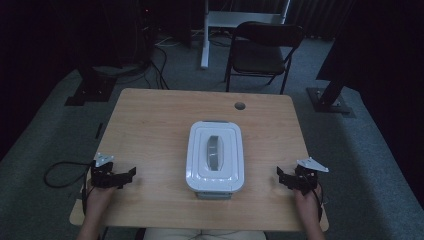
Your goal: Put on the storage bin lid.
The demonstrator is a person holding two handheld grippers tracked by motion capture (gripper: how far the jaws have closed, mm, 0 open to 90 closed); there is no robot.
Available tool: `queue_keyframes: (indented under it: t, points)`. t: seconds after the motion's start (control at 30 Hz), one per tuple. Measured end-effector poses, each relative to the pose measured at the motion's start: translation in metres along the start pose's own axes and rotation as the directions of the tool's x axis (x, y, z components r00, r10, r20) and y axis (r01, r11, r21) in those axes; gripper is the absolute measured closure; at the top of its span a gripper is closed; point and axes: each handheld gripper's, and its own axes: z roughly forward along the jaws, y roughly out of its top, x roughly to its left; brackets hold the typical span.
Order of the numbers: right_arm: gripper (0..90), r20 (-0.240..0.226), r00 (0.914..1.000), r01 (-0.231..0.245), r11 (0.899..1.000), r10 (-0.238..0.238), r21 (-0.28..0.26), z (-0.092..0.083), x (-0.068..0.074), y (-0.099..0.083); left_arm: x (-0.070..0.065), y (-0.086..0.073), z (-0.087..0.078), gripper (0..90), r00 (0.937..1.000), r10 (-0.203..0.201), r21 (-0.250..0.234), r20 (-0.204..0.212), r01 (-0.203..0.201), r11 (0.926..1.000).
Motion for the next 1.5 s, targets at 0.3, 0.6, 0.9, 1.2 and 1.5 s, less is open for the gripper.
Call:
queue_keyframes:
  t: [0.3, 0.6, 0.9, 1.2, 1.5]
  points:
    - [12.4, 0.032, 0.9994, -0.012, 0.999, 0.011, 0.04, 0.001, -0.005, -0.007, 0.014, -0.01, -0.007, 1.3, 0.9945, -0.057, 0.03, -0.088, 0.06, 0.9977]
    - [12.4, 0.082, 0.9956, -0.053, 0.994, 0.045, 0.098, 0.006, -0.008, -0.009, 0.02, -0.017, -0.005, 1.3, 0.9847, -0.057, 0.077, -0.165, 0.071, 0.9946]
    - [11.9, 0.095, 0.9932, -0.079, 0.989, 0.067, 0.125, 0.008, -0.009, -0.009, 0.019, -0.018, -0.005, 1.4, 0.9793, -0.044, 0.082, -0.197, 0.061, 0.9947]
    - [11.9, 0.094, 0.9932, -0.08, 0.989, 0.068, 0.125, 0.008, -0.009, -0.009, 0.018, -0.019, -0.005, 1.4, 0.9765, -0.055, 0.08, -0.209, 0.073, 0.9942]
    - [12.0, 0.094, 0.9932, -0.08, 0.989, 0.069, 0.124, 0.008, -0.01, -0.009, 0.018, -0.019, -0.005, 1.4, 0.9764, -0.055, 0.079, -0.209, 0.073, 0.9942]
